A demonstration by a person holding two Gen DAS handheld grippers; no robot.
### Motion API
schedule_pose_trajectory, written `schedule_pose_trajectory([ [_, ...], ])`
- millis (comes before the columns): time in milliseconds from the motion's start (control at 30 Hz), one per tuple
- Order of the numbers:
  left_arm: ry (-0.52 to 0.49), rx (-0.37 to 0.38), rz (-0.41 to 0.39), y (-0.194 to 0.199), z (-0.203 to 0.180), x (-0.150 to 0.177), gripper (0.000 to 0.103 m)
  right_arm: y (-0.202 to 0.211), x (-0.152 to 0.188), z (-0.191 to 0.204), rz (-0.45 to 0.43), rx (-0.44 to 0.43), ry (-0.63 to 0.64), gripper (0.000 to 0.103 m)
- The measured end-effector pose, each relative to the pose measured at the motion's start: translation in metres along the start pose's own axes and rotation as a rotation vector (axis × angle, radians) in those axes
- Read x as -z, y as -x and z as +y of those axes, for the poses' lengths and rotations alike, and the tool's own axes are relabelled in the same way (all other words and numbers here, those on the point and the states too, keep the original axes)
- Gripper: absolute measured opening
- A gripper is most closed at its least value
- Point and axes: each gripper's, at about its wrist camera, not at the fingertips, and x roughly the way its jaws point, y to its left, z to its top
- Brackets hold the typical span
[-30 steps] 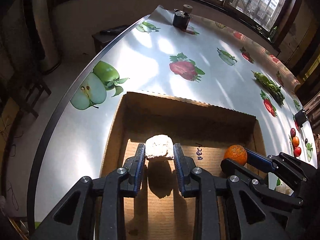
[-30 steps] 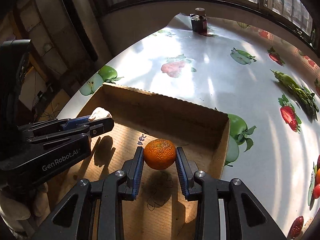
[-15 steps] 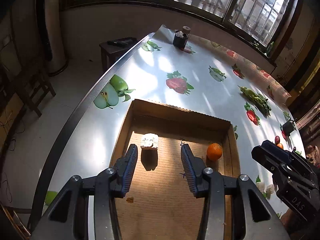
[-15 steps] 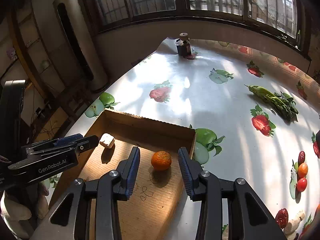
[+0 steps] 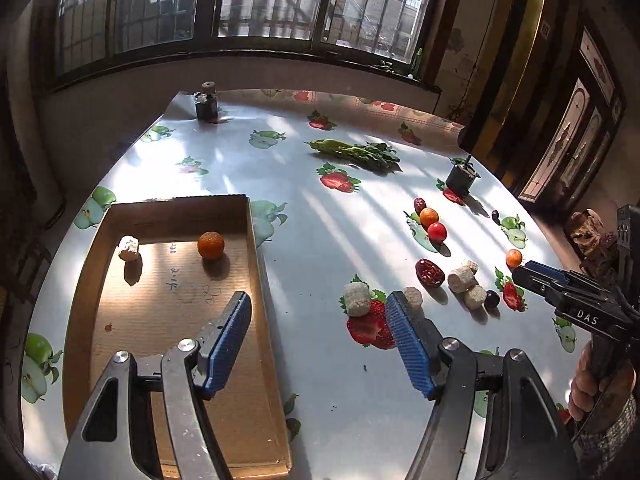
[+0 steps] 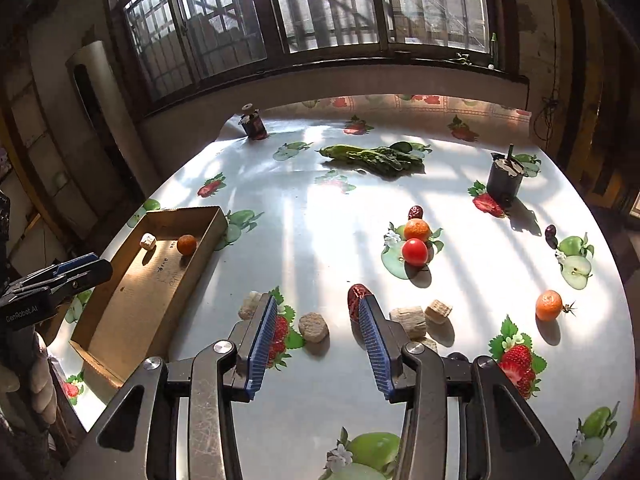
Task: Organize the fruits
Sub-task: 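Withdraw both open grippers from the box toward the remaining food, then grasp a bread cube with left gripper while right gripper grasps a round bread cake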
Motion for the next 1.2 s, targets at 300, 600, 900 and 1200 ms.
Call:
schedule_pose_trajectory([
  [300, 0.005, -0.002, 0.128, -0.078, -0.042, 0.009, 0.069, 0.006, 0.047, -0.11, 0.026, 0.044, -0.217, 0.046],
  [600, 0.099, -0.017, 0.191, -0.122, -0.018, 0.007, 0.069, -0.035, 0.039, -0.081, 0.111, -0.051, -0.147, 0.046],
  [900, 0.043, -0.001, 0.205, -0.141, -0.029, 0.012, 0.065, -0.074, 0.029, -0.039, 0.127, 0.002, 0.032, 0.046],
  [1200, -0.098, -0.118, 0.143, -0.138, -0.042, 0.024, 0.04, -0.086, 0.029, -0.026, 0.14, 0.058, 0.127, 0.045],
])
